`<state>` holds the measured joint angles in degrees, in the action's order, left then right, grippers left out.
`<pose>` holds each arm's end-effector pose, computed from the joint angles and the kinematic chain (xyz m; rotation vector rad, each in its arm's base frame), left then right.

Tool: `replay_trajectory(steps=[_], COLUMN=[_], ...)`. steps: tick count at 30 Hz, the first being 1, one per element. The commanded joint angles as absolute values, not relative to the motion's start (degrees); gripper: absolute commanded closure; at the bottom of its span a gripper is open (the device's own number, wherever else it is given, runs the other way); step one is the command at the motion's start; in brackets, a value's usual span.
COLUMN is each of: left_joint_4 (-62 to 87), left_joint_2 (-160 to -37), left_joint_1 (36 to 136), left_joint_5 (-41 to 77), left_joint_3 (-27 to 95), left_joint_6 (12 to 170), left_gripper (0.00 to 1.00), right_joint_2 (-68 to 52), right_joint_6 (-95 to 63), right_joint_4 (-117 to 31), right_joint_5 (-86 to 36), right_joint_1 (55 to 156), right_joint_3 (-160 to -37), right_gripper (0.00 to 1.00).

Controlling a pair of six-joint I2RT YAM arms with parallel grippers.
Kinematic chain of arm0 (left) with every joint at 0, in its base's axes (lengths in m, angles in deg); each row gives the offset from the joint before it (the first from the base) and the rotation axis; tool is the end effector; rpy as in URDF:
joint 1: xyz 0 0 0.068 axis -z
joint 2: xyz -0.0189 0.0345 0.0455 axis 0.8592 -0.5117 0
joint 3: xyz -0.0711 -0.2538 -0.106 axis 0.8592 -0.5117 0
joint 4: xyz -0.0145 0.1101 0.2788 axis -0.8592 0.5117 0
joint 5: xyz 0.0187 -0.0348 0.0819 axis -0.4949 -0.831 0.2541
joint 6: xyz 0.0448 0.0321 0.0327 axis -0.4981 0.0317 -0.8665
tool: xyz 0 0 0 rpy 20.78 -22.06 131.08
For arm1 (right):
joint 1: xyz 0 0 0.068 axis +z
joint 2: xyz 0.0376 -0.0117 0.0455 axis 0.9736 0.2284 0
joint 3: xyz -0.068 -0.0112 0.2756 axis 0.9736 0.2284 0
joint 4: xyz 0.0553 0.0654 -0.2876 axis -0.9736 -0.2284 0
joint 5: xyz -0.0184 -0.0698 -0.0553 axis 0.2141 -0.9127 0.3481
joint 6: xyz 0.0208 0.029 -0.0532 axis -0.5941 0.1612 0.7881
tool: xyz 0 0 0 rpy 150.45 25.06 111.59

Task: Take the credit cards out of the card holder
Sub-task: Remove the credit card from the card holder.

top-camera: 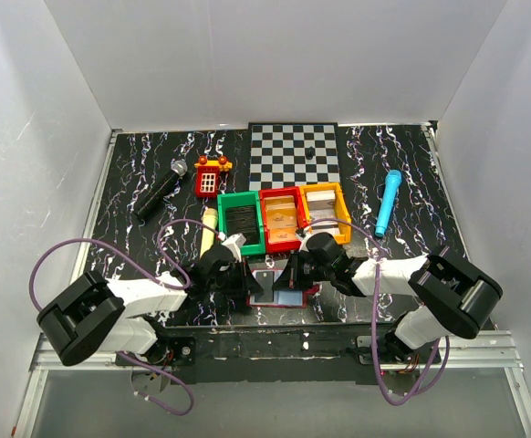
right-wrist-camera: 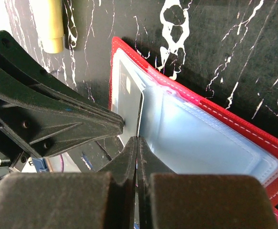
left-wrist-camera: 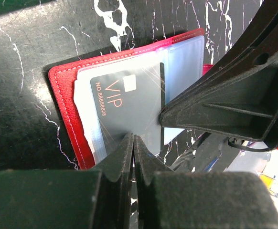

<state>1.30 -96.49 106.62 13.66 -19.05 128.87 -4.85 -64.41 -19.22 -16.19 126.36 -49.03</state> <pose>0.1605 -0.1906 0.0981 0.0817 2.5423 -1.0429 0.1798 0.2330 0.1073 -0.0628 2.4903 1.2470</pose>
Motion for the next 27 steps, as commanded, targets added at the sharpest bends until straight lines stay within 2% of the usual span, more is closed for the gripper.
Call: replay_trajectory(steps=[1, 10, 26, 27], left_joint_4=[4.38, 10.27, 9.3, 9.22], left_joint_2=[-93.47, -87.57, -93.28, -93.46], left_joint_1=[106.42, 106.42, 106.42, 106.42], left_joint_5=[15.29, 20.66, 20.4, 20.22], left_joint_3=[-19.01, -18.22, -16.9, -16.9], left_joint_6=[127.49, 126.09, 125.56, 125.47], left_gripper=[1.0, 0.98, 0.99, 1.0], right_joint_2=[-4.57, -4.75, -4.13, -4.22], right_joint_6=[-64.67, -64.5, -63.8, -63.71], right_joint_4=[-16.09, -17.06, -17.24, -16.98], right_joint_5=[-15.21, -15.21, -13.9, -13.72], right_joint_1=[126.63, 126.54, 126.54, 126.54], right_joint_3=[-49.51, -49.69, -50.48, -50.48], right_gripper=[0.99, 0.99, 0.99, 0.95])
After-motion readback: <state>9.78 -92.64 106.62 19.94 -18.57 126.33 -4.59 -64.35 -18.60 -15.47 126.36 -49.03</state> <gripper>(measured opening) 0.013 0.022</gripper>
